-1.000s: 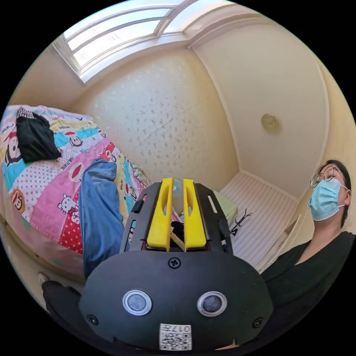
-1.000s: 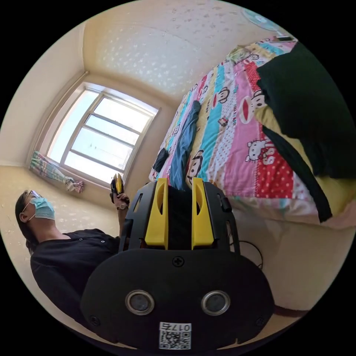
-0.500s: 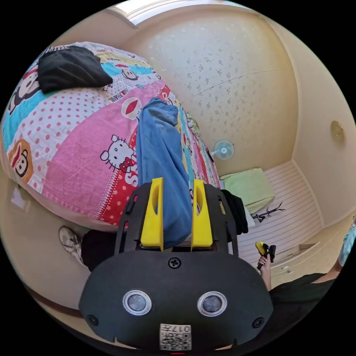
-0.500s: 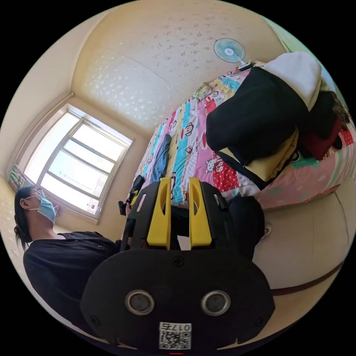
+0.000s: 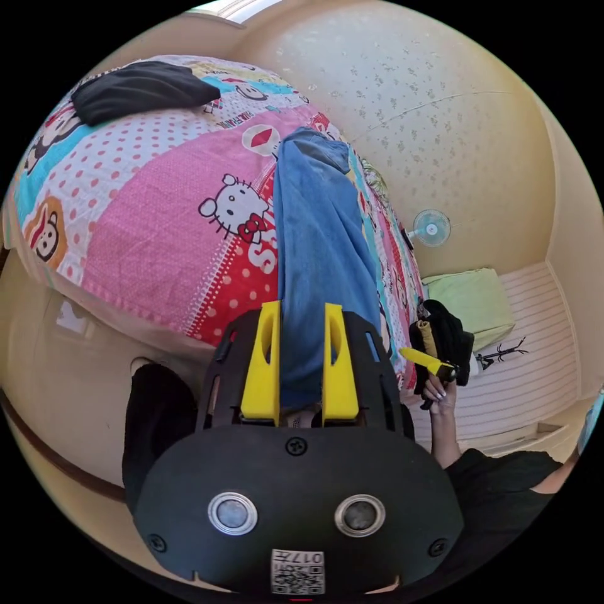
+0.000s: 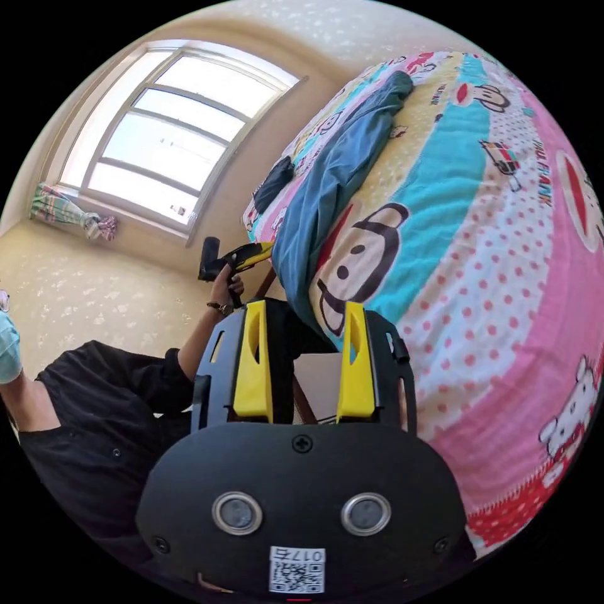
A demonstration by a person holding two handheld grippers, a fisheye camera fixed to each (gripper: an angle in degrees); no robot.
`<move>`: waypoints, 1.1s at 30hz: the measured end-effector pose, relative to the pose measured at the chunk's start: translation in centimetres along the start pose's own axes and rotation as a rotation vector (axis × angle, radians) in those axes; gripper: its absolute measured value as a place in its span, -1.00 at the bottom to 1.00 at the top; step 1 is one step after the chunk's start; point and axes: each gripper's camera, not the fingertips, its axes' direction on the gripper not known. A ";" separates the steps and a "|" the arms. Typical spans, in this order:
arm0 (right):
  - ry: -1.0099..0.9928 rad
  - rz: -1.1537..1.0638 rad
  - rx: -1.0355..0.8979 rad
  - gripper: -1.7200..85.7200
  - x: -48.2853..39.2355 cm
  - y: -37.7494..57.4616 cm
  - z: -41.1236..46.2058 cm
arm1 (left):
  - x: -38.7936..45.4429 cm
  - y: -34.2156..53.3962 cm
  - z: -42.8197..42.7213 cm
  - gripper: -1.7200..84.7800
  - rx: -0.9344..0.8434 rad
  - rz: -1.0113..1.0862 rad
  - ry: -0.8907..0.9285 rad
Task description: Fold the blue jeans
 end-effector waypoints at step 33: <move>-0.255 0.313 -0.016 -0.82 9.2 12.3 -11.2 | -2.4 3.5 -0.8 -0.78 -0.355 -0.089 0.437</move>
